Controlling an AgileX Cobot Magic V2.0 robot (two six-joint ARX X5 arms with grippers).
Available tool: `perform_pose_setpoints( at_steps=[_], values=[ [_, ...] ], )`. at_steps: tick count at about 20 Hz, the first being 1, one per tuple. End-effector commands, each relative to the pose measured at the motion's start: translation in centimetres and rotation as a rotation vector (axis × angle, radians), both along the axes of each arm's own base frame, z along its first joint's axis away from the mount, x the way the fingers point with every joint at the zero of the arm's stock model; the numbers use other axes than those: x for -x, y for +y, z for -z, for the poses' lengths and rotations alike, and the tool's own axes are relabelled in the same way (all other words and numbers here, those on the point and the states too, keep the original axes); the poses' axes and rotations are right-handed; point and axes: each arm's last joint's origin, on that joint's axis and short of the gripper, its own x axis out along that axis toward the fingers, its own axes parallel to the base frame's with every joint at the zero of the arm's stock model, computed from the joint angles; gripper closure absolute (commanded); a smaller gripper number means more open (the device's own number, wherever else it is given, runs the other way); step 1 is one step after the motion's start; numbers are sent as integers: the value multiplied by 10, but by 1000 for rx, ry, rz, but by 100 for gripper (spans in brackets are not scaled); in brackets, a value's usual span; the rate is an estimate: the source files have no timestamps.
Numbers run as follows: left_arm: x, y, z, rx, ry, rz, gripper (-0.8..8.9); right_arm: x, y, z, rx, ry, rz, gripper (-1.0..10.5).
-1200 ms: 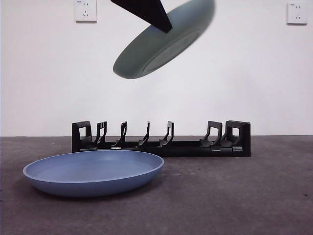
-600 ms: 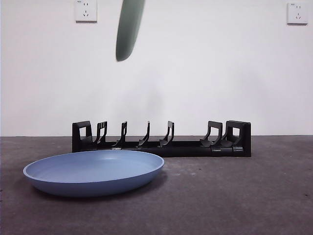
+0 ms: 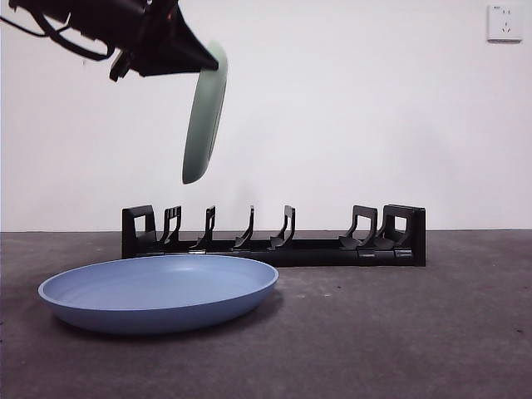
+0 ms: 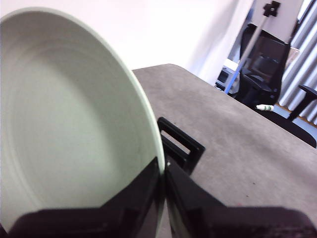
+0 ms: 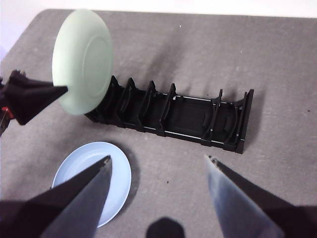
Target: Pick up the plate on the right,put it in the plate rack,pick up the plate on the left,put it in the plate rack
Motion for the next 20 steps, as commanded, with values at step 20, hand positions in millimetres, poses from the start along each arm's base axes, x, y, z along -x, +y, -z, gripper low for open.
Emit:
perform_pose_setpoints(
  at_steps=[20],
  values=[
    [-28,-4,71,-200,155,-35,816,-7,2,8,34,41,-27,626]
  ],
)
